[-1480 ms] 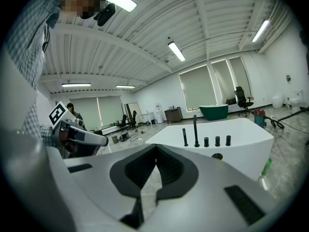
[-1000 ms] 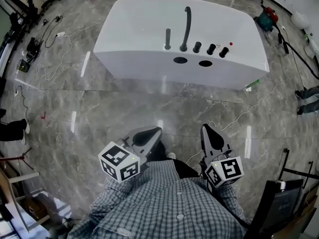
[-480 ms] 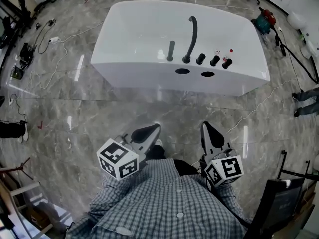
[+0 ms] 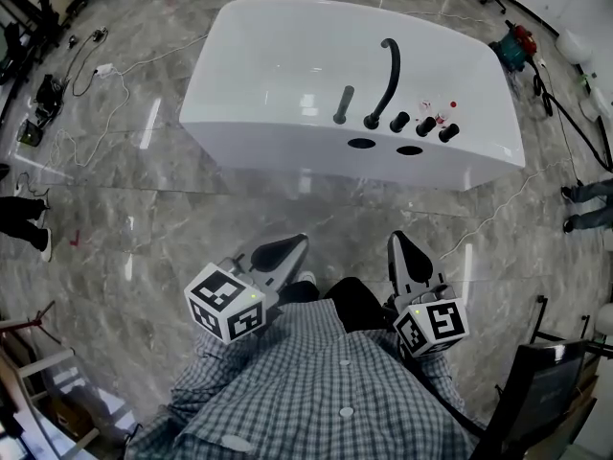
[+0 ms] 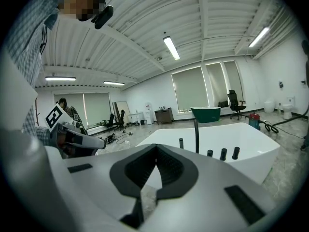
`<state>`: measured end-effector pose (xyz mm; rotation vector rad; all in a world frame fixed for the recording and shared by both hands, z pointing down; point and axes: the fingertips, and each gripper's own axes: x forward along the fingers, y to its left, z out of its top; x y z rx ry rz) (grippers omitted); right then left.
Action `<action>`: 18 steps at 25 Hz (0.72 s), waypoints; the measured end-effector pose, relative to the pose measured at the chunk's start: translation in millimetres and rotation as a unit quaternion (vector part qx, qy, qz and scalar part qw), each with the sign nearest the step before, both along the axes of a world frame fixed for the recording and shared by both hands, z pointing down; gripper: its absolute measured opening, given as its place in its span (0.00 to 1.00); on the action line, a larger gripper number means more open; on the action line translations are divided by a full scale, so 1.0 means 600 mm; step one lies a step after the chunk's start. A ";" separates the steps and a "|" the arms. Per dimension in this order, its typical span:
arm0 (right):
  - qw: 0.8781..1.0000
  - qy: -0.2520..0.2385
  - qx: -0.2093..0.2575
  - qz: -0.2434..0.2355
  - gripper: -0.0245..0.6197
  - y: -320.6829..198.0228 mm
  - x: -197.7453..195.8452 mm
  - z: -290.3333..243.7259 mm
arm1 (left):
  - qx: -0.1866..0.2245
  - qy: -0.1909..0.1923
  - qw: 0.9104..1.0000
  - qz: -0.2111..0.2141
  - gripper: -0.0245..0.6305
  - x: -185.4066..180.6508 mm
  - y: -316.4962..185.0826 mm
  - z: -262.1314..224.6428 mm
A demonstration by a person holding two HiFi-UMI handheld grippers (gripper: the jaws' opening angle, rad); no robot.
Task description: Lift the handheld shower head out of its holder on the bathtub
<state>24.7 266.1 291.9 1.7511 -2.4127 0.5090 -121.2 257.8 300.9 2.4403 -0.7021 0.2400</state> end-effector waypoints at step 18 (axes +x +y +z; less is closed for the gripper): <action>1.000 -0.006 -0.005 -0.019 0.06 -0.148 0.064 0.022 | -0.013 -0.012 0.999 -0.031 0.05 0.045 -0.120 0.021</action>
